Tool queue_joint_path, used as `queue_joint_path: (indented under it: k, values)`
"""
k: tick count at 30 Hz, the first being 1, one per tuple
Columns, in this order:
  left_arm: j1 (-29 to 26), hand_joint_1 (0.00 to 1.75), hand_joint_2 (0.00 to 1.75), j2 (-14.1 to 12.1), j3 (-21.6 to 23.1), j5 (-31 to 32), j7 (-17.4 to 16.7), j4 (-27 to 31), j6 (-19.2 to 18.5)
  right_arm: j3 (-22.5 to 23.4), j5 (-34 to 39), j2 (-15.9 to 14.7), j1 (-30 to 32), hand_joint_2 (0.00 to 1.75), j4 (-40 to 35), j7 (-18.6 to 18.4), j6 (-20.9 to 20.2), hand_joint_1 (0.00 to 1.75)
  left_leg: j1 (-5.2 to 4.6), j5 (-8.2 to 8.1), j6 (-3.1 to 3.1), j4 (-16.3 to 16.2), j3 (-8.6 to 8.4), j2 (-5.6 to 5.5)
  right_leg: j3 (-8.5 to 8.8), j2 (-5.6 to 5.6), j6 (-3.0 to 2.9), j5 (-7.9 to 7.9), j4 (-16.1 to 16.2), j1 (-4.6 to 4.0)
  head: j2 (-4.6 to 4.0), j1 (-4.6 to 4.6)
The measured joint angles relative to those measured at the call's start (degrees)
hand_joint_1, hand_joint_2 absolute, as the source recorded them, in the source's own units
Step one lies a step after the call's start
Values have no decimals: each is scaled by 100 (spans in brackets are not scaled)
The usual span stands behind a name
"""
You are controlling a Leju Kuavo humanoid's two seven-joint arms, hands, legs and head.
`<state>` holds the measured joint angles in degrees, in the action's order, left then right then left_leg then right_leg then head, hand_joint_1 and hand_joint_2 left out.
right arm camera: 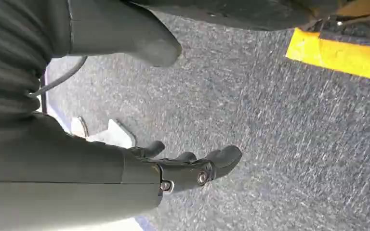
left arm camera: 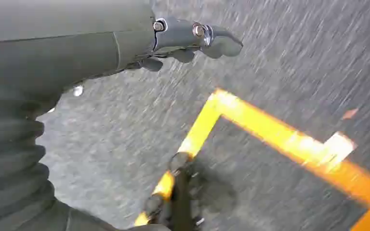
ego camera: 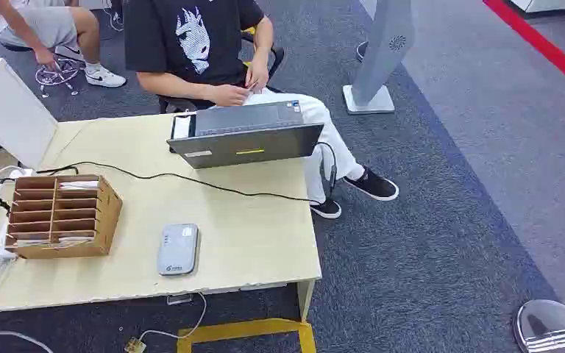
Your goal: Pass the card to the sensor for recognition and then transmit it.
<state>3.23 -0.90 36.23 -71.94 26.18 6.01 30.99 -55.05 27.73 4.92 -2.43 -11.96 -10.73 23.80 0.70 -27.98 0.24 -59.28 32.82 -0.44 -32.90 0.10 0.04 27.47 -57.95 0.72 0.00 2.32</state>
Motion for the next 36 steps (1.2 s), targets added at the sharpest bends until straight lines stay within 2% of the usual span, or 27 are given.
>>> queue_joint_path:
  k: [11, 14, 15, 20, 36]
  values:
    - [1275, 0, 175, -752, 528, -1115, 882, -261, 420, -882, 490, 153, -190, 175, 245, -177, 372, 0, 3, 12, -10, 0, 1, -2, 8, 0, -8, -9, -7, -2, 0, -2]
    - [1262, 0, 175, -668, 473, -1065, 962, -136, 481, -1015, 549, 184, -223, 175, 282, -197, 418, 0, -7, 10, -8, 0, -11, 7, 10, 11, -8, -9, -7, 4, 0, -11]
    - [1255, 0, 175, -649, 408, -955, 965, -88, 486, -1037, 571, 188, -225, 175, 291, -197, 418, 0, -6, 10, -8, 0, -10, 7, 10, 11, -7, -8, -6, 2, 0, -28]
    - [1050, 0, 175, -408, 12, -263, 928, 185, 501, -1111, 591, 201, -240, 175, 317, -199, 425, 0, -5, 5, -2, -1, -2, 8, 6, 11, -6, -8, 4, 2, 0, -4]
    - [519, 0, 175, 263, -2107, 2285, 630, 1152, 571, -1260, 707, 236, -258, 175, 372, -225, 495, 0, -3, 4, 0, -1, -3, 8, 7, 10, -6, -8, 4, 2, 0, -7]
